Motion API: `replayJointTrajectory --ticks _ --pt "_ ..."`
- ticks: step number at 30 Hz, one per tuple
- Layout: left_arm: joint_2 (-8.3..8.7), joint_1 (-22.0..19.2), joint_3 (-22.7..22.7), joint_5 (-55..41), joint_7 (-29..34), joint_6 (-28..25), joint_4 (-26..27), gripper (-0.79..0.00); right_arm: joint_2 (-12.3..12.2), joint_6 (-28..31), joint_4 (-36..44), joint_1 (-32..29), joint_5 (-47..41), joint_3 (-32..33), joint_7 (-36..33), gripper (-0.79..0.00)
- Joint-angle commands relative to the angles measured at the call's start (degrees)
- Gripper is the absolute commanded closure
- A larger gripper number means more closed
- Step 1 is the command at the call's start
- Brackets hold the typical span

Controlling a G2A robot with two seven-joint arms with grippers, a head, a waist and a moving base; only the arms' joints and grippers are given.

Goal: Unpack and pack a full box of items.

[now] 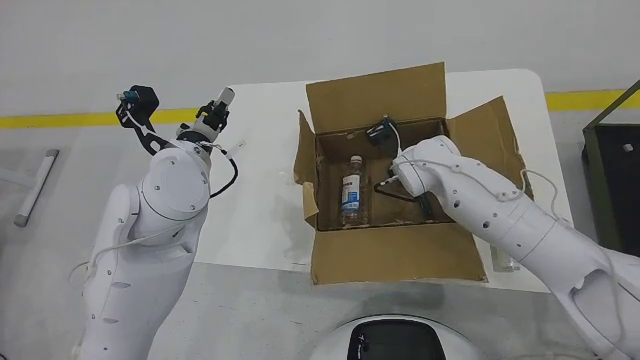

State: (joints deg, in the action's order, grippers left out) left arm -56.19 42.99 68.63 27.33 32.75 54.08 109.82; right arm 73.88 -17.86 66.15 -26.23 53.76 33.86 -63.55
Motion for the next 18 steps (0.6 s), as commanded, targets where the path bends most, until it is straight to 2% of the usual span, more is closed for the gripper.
replayJointTrajectory --ticks 1,3,5,13,17,18 --pt "0.0 0.0 0.0 0.0 0.0 0.0 0.0 -0.785 0.28 0.64 -0.06 0.05 0.08 0.0 -0.32 -0.055" --pt "0.0 0.0 0.0 0.0 0.0 0.0 0.0 -0.785 0.55 0.83 -0.2 0.05 0.27 0.14 -0.45 -0.055" --pt "0.0 0.0 0.0 0.0 0.0 0.0 0.0 -0.785 0.8 1.15 -0.1 0.0 0.67 0.13 -0.79 0.0" --pt "0.0 0.0 0.0 0.0 0.0 0.0 0.0 -0.785 1.5 0.21 0.25 -0.31 3.39 0.61 -2.75 0.0" --pt "0.0 0.0 0.0 0.0 0.0 0.0 0.0 -0.785 1.67 0.17 0.28 -0.91 3.86 1.47 -3.08 -0.083" --pt "0.0 0.0 0.0 0.0 0.0 0.0 0.0 -0.785 1.72 0.35 0.22 -1.05 3.96 1.66 -3.06 -0.142"
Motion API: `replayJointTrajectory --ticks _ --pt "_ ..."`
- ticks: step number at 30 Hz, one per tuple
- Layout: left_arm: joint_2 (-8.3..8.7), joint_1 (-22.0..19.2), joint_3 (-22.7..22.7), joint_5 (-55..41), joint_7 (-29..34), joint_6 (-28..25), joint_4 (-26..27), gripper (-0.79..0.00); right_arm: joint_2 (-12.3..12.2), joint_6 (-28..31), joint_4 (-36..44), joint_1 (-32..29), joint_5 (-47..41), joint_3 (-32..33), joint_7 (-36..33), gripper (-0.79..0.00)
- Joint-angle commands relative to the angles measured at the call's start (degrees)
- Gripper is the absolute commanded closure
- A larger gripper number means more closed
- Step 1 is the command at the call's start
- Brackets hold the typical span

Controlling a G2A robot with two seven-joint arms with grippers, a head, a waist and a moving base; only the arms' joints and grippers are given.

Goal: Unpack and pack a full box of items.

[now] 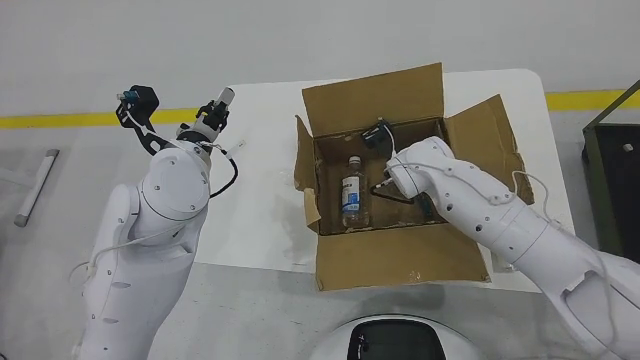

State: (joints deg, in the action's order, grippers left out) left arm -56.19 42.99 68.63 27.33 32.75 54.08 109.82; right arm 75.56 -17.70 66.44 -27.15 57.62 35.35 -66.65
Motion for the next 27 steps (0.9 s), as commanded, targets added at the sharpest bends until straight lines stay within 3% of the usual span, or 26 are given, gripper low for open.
replayJointTrajectory --ticks 1,8,16,21,27 --pt "0.0 0.0 0.0 0.0 0.0 0.0 0.0 -0.785 0.08 0.38 -0.13 -0.25 0.17 0.36 0.0 -0.154" --pt "0.0 0.0 0.0 0.0 0.0 0.0 0.0 -0.785 0.4 0.99 -0.16 -0.86 1.17 1.73 -0.01 -0.259" --pt "0.0 0.0 0.0 0.0 0.0 0.0 0.0 -0.785 0.07 1.27 2.97 -2.28 3.13 4.39 -0.66 -0.277" --pt "0.0 0.0 0.0 0.0 0.0 0.0 0.0 -0.785 -1.19 1.13 10.53 -4.77 5.41 8.22 -1.92 -0.311" --pt "0.0 0.0 0.0 0.0 0.0 0.0 0.0 -0.785 -4.28 1.36 29.34 -12.1 9.38 18.36 -4.89 -0.314"
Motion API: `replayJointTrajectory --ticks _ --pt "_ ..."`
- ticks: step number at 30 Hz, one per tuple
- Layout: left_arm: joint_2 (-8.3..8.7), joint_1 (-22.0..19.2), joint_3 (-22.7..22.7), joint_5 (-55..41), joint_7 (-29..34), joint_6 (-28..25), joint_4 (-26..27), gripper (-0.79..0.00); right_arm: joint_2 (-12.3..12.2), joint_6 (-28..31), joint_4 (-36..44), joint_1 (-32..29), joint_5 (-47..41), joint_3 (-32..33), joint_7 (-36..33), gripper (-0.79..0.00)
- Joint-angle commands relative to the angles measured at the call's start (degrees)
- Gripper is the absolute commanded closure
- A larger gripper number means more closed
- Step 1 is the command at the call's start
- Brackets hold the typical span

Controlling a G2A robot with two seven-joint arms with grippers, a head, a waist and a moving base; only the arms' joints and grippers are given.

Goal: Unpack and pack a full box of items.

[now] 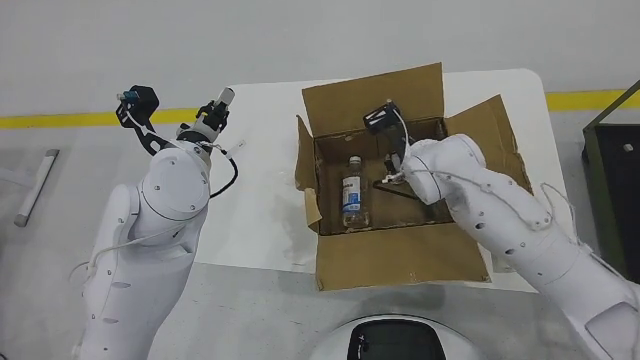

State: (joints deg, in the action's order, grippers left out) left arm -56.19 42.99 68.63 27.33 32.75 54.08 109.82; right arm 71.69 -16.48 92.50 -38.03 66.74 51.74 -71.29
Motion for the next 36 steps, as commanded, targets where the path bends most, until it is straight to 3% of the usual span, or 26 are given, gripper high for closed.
replayJointTrajectory --ticks 1,3,6,8,14,21,27,36 --pt "0.0 0.0 0.0 0.0 0.0 0.0 0.0 -0.785 -0.96 0.47 6.88 -2.85 0.54 4.45 -0.39 -0.286" --pt "0.0 0.0 0.0 0.0 0.0 0.0 0.0 -0.785 -2.08 0.28 13.7 -6.56 2.04 9.94 -0.7 -0.249" --pt "0.0 0.0 0.0 0.0 0.0 0.0 0.0 -0.785 -3.46 -0.42 23.21 -12.82 3.46 19.05 -1.1 -0.074" --pt "0.0 0.0 0.0 0.0 0.0 0.0 0.0 -0.785 -4.19 -1.24 28.43 -17.26 4.04 25.83 -1.09 0.0" --pt "0.0 0.0 0.0 0.0 0.0 0.0 0.0 -0.785 -5.16 -2.26 36.66 -30.2 -2.71 45.92 -1.74 0.0" --pt "0.0 0.0 0.0 0.0 0.0 0.0 0.0 -0.785 -5.12 -2.52 33.11 -41.76 -16.77 62.91 -5.69 0.0" --pt "0.0 0.0 0.0 0.0 0.0 0.0 0.0 -0.785 -5.85 -1.66 29.83 -44.76 -15.91 65.4 -12.89 0.0" --pt "0.0 0.0 0.0 0.0 0.0 0.0 0.0 -0.785 -6.78 0.19 27.3 -43.27 -4.68 58.1 -16.71 0.0"
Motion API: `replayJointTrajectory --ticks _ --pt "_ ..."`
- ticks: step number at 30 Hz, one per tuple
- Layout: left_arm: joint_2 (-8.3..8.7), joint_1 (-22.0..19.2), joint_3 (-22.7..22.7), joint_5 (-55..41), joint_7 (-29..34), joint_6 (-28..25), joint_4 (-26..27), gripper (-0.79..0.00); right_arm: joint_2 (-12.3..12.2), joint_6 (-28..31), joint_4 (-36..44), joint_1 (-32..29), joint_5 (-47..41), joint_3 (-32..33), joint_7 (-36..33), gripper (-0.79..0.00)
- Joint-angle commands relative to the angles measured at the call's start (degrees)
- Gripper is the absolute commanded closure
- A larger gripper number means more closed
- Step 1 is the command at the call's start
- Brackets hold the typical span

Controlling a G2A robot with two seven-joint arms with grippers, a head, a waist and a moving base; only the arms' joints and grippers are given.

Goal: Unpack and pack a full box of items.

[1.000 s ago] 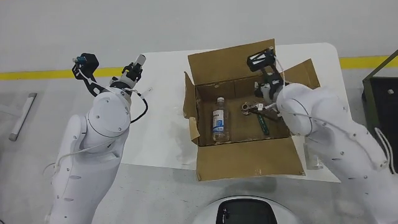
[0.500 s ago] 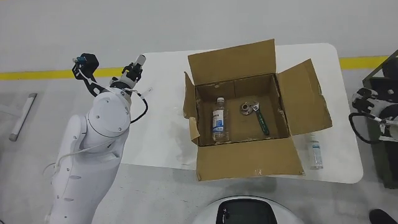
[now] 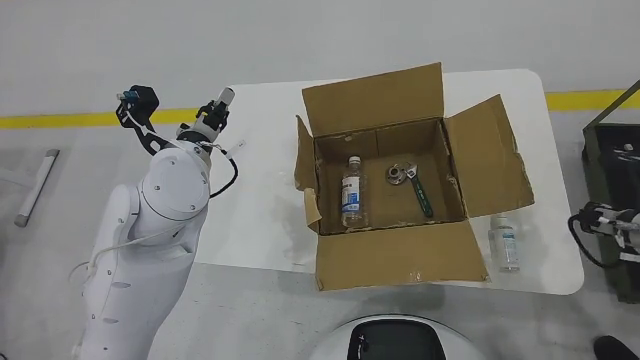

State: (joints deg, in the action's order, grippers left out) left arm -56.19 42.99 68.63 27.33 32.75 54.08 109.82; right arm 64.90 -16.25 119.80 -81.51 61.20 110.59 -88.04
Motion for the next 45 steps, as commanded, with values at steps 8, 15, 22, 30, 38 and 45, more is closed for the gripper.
replayJointTrajectory --ticks 8,15,22,30,38,45 --pt "0.0 0.0 0.0 0.0 0.0 0.0 0.0 -0.785 0.11 -0.04 1.26 -0.49 3.44 -7.28 0.04 0.0" --pt "0.0 0.0 0.0 0.0 0.0 0.0 0.0 -0.785 0.44 -0.03 -0.12 0.13 4.01 -11.8 0.04 -0.237" --pt "0.0 0.0 0.0 0.0 0.0 0.0 0.0 -0.785 0.65 -0.04 -1.15 0.97 4.96 -15.34 0.04 -0.314" --pt "0.0 0.0 0.0 0.0 0.0 0.0 0.0 -0.785 0.92 -0.04 -3.65 2.19 5.44 -18.06 0.04 -0.557" --pt "0.0 0.0 0.0 0.0 0.0 0.0 0.0 -0.785 1.03 -0.04 -8.01 4.71 5.71 -21.91 0.04 -0.548" --pt "0.0 0.0 0.0 0.0 0.0 0.0 0.0 -0.785 0.93 -0.03 -10.62 6.18 5.77 -23.69 0.04 -0.456"
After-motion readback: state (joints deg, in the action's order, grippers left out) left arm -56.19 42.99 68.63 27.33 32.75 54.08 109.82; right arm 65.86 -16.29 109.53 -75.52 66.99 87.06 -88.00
